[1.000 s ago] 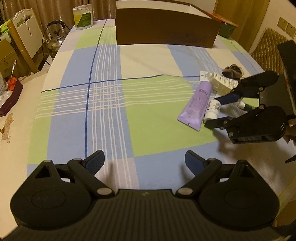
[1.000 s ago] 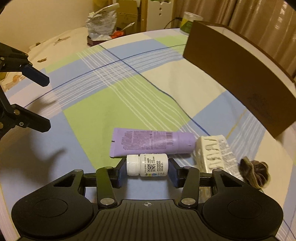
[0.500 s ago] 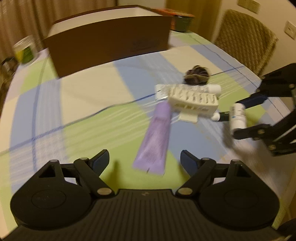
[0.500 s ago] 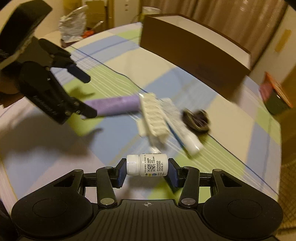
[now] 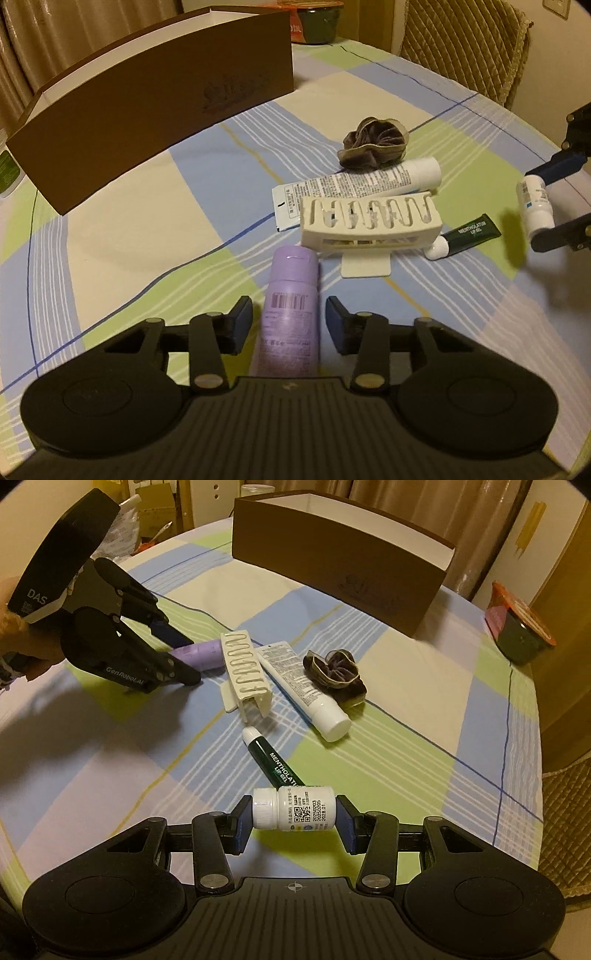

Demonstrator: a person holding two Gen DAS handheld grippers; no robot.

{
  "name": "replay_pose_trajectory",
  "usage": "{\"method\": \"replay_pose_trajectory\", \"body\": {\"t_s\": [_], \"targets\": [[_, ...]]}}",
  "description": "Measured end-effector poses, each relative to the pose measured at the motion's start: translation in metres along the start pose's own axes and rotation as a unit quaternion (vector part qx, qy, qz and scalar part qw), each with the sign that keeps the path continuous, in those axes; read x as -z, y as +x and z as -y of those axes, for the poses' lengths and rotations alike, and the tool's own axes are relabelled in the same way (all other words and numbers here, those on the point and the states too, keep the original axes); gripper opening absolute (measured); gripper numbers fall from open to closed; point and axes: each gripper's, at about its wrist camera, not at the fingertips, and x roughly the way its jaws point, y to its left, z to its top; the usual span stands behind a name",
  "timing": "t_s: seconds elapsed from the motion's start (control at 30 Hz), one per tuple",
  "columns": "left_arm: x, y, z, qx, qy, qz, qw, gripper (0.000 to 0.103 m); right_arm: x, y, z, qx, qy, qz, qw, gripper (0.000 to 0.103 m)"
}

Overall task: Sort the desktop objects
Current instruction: 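Carry the pill bottle and purple tube up over the box with both tools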

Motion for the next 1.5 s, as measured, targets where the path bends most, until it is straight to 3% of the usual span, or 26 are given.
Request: {"method": "replay_pose_trajectory", "body": {"t_s": [0.37,0.87,1.2,1.5], "targets": [[0.011,-0.035,-0.007,-0.001,-0.052,-0.020,0.9985,0.028,-0.018,-0.001,-0.008,-0.016,0.003,0.022,1.000,0.046],[0.041,-0.092,-0.009,-0.021,-0.116,-0.007,0.9930,0.028,-0.033,-0.015,-0.039,-0.018,0.017,0.034,0.999,0.046],[0.049,-0.110,-0.011,-0.031,-0.133,0.005,0.9906,0.028,-0.033,-0.022,-0.048,-0.013,0.017,0.038,0.999,0.046],[0.037,-0.118,-0.020,-0.043,-0.137,0.019,0.9894,0.028,-0.052,-0.035,-0.030,0.001,0.037,0.062,0.997,0.046]]}}
